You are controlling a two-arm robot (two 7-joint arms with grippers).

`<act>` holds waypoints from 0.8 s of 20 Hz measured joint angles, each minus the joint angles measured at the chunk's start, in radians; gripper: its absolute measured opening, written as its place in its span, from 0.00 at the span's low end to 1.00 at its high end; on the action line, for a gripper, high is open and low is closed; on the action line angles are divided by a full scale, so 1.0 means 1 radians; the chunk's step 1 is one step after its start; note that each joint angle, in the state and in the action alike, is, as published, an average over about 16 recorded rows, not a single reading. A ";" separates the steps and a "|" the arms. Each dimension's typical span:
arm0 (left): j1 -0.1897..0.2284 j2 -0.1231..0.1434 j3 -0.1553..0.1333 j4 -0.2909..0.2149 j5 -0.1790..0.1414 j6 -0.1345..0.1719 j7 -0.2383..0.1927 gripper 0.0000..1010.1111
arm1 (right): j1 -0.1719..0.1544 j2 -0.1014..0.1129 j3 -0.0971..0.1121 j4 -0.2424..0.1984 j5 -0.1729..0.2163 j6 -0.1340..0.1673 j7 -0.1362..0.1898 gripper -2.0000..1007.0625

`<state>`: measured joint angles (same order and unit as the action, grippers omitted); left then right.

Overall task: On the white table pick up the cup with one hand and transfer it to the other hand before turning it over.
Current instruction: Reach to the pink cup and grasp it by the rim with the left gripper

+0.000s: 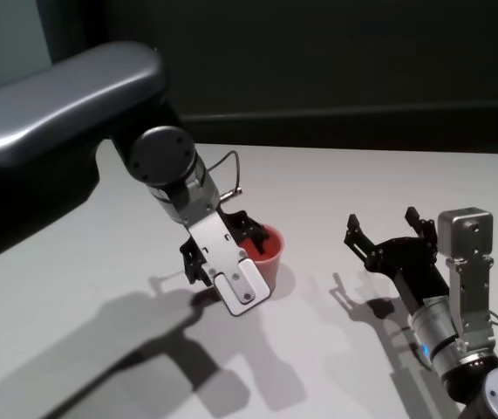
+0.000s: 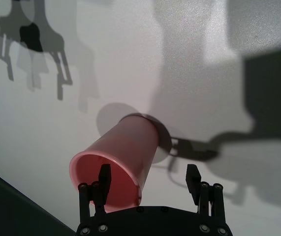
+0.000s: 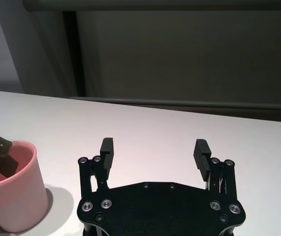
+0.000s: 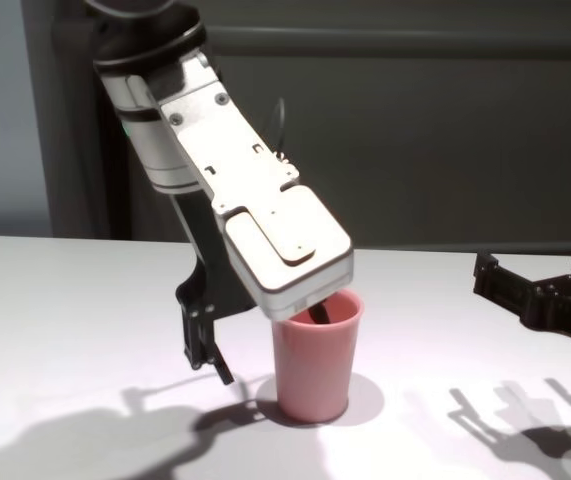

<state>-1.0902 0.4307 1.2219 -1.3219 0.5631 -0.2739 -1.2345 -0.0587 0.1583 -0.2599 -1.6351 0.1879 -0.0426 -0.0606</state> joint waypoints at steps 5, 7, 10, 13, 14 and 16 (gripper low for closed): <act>-0.007 -0.001 0.013 0.005 0.000 0.000 0.009 0.92 | 0.000 0.000 0.000 0.000 0.000 0.000 0.000 1.00; -0.010 -0.001 0.019 0.006 -0.001 0.000 0.012 0.88 | 0.000 0.000 0.000 0.000 0.000 0.000 0.000 1.00; -0.013 -0.001 0.026 0.006 -0.003 0.002 0.015 0.81 | 0.000 0.000 0.000 0.000 0.000 0.000 0.000 1.00; -0.017 -0.001 0.033 0.007 -0.006 0.004 0.018 0.71 | 0.000 0.000 0.000 0.000 0.000 0.000 0.000 1.00; -0.018 -0.001 0.035 0.007 -0.007 0.005 0.019 0.67 | 0.000 0.000 0.000 0.000 0.000 0.000 0.000 1.00; -0.021 0.000 0.040 0.008 -0.009 0.006 0.021 0.59 | 0.000 0.000 0.000 0.000 0.000 0.000 0.000 1.00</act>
<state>-1.1113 0.4302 1.2622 -1.3136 0.5542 -0.2681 -1.2135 -0.0587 0.1583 -0.2599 -1.6351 0.1879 -0.0426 -0.0606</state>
